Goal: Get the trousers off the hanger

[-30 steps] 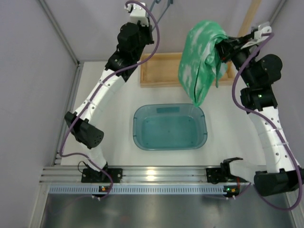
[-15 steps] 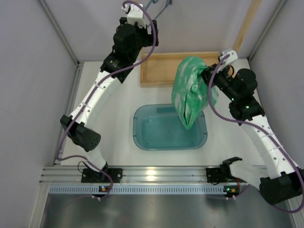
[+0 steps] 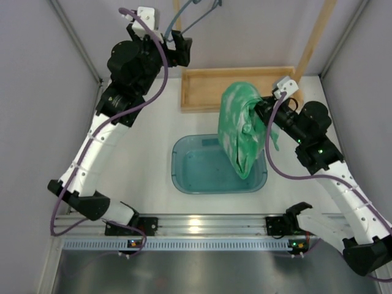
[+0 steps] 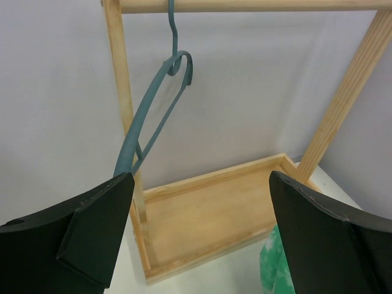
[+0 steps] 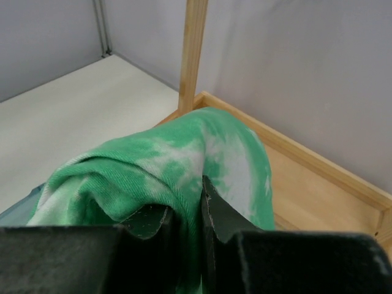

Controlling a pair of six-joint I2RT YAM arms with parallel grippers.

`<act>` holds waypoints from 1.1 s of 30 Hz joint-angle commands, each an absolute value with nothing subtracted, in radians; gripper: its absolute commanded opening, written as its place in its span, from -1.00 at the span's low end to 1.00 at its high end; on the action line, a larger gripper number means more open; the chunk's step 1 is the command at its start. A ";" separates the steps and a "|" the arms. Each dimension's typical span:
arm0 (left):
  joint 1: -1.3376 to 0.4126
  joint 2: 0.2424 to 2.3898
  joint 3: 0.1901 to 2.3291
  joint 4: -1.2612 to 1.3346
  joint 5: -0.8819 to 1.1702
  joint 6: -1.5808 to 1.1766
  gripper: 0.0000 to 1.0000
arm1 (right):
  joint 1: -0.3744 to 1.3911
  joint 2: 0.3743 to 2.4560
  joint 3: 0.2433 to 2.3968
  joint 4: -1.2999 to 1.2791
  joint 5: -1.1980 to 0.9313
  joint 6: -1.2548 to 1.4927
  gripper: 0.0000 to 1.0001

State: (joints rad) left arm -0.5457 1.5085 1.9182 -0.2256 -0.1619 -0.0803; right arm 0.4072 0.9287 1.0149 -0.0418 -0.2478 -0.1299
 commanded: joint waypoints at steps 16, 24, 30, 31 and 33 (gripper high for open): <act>-0.543 0.927 1.313 -0.295 -0.227 -0.233 0.97 | 0.834 1.004 1.115 -0.118 0.388 -0.460 -1.00; -0.545 0.965 1.296 -0.293 -0.206 -0.236 0.96 | 0.917 0.933 1.144 -0.095 0.462 -0.552 -1.00; -0.545 1.011 1.279 -0.288 -0.181 -0.267 0.96 | 0.917 0.796 1.126 -0.161 0.471 -0.551 -1.00; -0.543 1.018 1.273 -0.285 -0.172 -0.270 0.96 | 0.917 0.795 1.124 -0.170 0.491 -0.567 -1.00; -0.543 1.020 1.256 -0.278 -0.160 -0.272 0.96 | 0.919 0.793 1.108 -0.187 0.514 -0.589 -1.00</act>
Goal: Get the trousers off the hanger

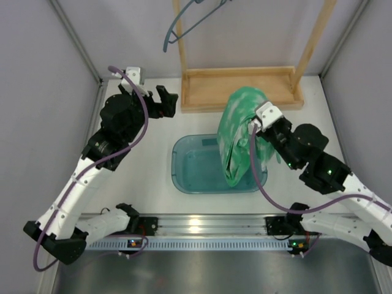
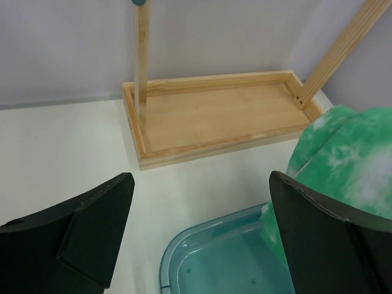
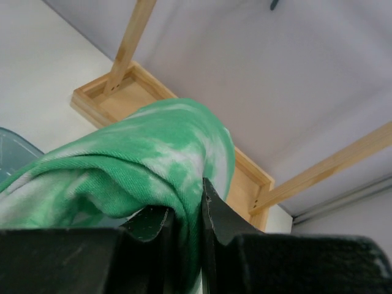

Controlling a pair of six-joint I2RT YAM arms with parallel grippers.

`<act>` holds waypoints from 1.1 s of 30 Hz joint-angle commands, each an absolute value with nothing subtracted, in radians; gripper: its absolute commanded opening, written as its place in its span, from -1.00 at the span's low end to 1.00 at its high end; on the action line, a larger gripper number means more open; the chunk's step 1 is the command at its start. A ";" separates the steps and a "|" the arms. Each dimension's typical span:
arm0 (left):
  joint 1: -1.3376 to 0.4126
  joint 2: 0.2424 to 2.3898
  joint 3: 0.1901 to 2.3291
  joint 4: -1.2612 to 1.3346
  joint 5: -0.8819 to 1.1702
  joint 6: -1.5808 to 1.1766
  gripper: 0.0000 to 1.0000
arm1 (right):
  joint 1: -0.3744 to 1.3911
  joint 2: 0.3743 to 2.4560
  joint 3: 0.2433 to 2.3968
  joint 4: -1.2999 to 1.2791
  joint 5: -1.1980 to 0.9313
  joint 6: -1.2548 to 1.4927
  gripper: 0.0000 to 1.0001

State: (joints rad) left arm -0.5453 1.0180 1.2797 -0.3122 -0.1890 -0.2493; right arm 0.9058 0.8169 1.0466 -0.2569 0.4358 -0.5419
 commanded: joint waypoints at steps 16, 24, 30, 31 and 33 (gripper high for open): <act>-0.543 0.965 1.200 -0.268 -0.178 -0.259 0.96 | 1.058 1.091 0.982 -0.180 0.551 -0.650 -1.00; -0.543 0.946 1.180 -0.264 -0.195 -0.264 0.96 | 1.092 1.152 0.933 -0.085 0.310 -0.447 -0.99; -0.545 0.954 1.172 -0.253 -0.193 -0.264 0.96 | 1.097 1.225 0.926 -0.014 0.210 -0.344 -0.99; -0.543 0.953 1.170 -0.253 -0.198 -0.265 0.96 | 1.100 1.244 0.934 -0.012 0.207 -0.342 -1.00; -0.543 0.954 1.169 -0.250 -0.207 -0.265 0.96 | 1.114 1.304 0.963 -0.011 0.212 -0.341 -1.00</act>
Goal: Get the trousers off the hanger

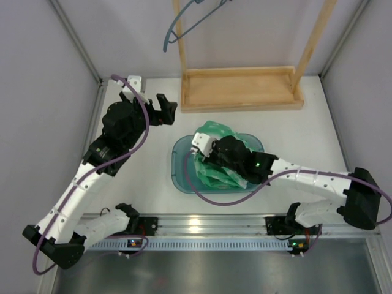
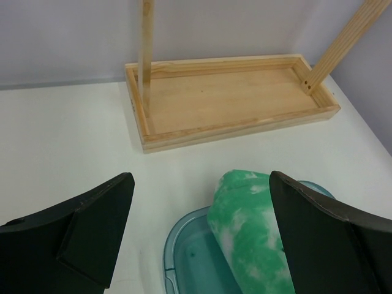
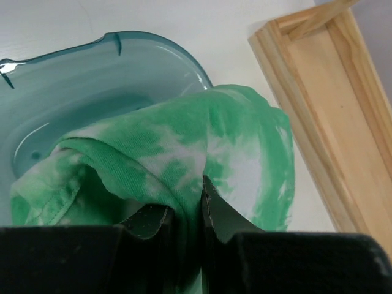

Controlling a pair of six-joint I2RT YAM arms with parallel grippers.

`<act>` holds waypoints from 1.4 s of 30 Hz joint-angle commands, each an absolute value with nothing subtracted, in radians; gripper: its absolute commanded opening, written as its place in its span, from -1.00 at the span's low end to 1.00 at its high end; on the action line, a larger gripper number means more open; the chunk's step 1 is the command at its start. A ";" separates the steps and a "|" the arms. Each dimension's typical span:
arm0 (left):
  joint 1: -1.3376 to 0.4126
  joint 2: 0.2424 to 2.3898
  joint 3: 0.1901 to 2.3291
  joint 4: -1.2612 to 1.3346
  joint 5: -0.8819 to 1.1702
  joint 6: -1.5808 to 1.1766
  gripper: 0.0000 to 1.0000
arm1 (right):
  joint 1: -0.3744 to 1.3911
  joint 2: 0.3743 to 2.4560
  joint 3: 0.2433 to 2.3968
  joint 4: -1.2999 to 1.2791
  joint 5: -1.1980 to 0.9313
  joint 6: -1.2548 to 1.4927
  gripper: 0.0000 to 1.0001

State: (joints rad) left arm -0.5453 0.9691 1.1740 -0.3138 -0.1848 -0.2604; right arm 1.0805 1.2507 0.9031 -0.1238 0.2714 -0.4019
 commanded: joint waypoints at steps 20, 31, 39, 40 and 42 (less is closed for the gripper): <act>-0.543 0.963 1.151 -0.245 -0.278 -0.284 0.96 | 1.167 1.134 1.051 -0.213 0.099 -0.181 0.78; -0.545 0.969 1.054 -0.259 -0.164 -0.425 -0.27 | 0.962 0.931 0.985 -0.298 0.316 0.254 0.60; -0.603 1.017 0.985 -0.287 -0.066 -0.489 -0.86 | 0.671 0.950 0.873 -0.232 0.155 0.379 0.52; -0.624 1.034 0.962 -0.287 -0.083 -0.495 -0.92 | 0.657 0.954 0.862 -0.201 0.109 0.391 0.50; -0.708 1.055 0.927 -0.287 -0.136 -0.515 -0.93 | 0.647 0.965 0.827 -0.175 0.080 0.416 0.46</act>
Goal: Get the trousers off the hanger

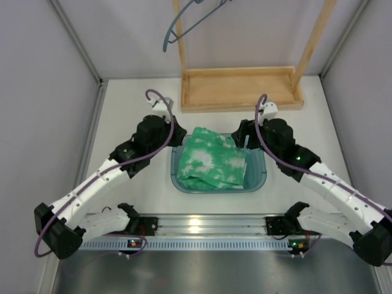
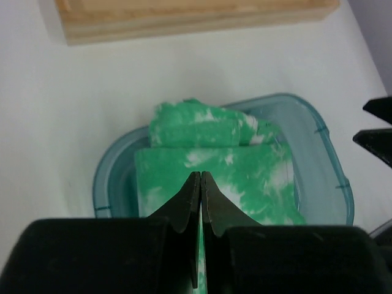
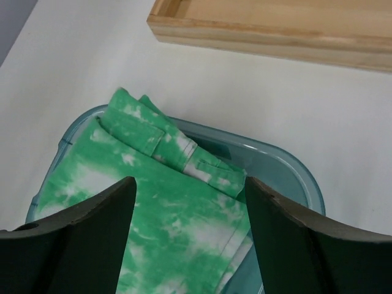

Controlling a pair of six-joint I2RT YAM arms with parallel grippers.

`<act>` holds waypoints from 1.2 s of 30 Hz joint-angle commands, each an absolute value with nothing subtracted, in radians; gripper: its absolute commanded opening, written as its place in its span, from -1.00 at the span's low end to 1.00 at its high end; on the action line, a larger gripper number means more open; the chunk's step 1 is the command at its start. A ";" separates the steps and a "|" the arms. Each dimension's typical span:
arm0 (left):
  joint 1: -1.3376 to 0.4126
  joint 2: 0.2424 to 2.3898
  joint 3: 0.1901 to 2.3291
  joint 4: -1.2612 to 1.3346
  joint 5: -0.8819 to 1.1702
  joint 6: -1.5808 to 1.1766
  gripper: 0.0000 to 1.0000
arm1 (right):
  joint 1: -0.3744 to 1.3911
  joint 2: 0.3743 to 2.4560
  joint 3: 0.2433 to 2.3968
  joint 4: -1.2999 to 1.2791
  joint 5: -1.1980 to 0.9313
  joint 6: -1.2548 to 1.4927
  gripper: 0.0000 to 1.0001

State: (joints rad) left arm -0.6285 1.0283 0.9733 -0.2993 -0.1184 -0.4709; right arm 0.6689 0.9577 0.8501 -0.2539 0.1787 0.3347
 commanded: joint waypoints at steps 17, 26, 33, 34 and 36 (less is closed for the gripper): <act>-0.841 1.287 0.700 -0.209 -0.290 -0.703 -0.90 | 0.712 1.213 0.626 -0.009 -0.005 0.472 -0.02; -0.842 1.074 0.823 -0.210 -0.235 -0.563 0.13 | 0.700 1.022 0.876 -0.208 0.080 0.353 0.81; -0.687 0.991 0.902 -0.201 -0.211 -0.476 0.67 | 0.611 0.928 1.040 -0.256 0.158 0.276 0.99; -0.628 0.979 0.890 -0.190 -0.098 -0.500 0.69 | 0.563 0.930 1.069 -0.258 0.147 0.279 0.99; -0.466 0.939 0.885 -0.169 -0.019 -0.511 0.75 | 0.505 0.937 1.088 -0.247 0.106 0.293 0.99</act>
